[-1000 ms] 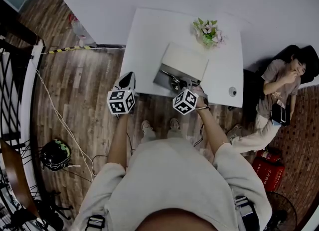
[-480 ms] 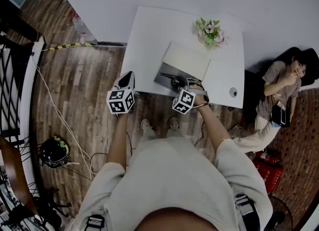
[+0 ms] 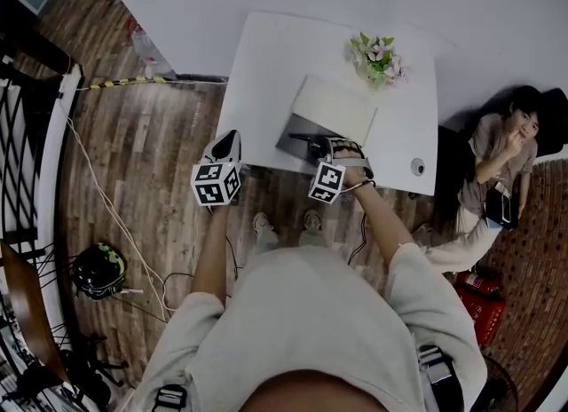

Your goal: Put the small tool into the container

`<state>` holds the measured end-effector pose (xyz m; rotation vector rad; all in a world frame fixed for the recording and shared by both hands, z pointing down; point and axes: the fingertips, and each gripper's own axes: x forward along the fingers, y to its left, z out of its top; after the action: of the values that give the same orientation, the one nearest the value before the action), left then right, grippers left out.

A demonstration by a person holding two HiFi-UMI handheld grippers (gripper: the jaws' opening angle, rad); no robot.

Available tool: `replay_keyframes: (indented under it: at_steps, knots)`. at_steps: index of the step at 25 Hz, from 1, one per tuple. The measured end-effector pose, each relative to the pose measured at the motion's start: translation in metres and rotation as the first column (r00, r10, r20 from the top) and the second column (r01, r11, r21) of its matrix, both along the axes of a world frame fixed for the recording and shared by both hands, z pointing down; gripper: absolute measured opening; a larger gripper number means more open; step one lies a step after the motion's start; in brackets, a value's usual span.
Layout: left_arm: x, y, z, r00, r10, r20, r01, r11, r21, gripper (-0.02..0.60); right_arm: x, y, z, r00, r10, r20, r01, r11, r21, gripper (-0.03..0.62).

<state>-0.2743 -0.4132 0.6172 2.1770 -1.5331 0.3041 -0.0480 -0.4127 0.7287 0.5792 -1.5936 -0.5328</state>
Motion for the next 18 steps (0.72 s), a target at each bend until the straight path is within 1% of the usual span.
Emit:
replay_keyframes:
  at_steps: [3,10,14,18]
  knots:
    - [-0.002,0.001,0.002,1.000,-0.004,0.004,0.004,1.000,-0.004,0.009,-0.005,-0.002,0.004,1.000,-0.004,-0.003,0.004,1.000,0.000,0.002]
    - [-0.008,0.002,0.002,1.000,-0.010,0.017,0.010,1.000,-0.012,0.009,-0.011,-0.009,0.009,1.000,0.027,-0.010,-0.027,0.999,0.018,0.003]
    - [-0.012,0.004,0.001,0.999,-0.020,0.026,0.020,1.000,-0.009,0.009,-0.015,-0.012,0.010,0.999,0.030,0.014,-0.030,0.999,0.024,0.002]
    - [-0.004,0.007,0.003,1.000,-0.014,0.024,0.014,1.000,-0.017,0.009,-0.013,-0.005,0.015,0.999,0.011,0.030,-0.011,1.000,-0.007,0.015]
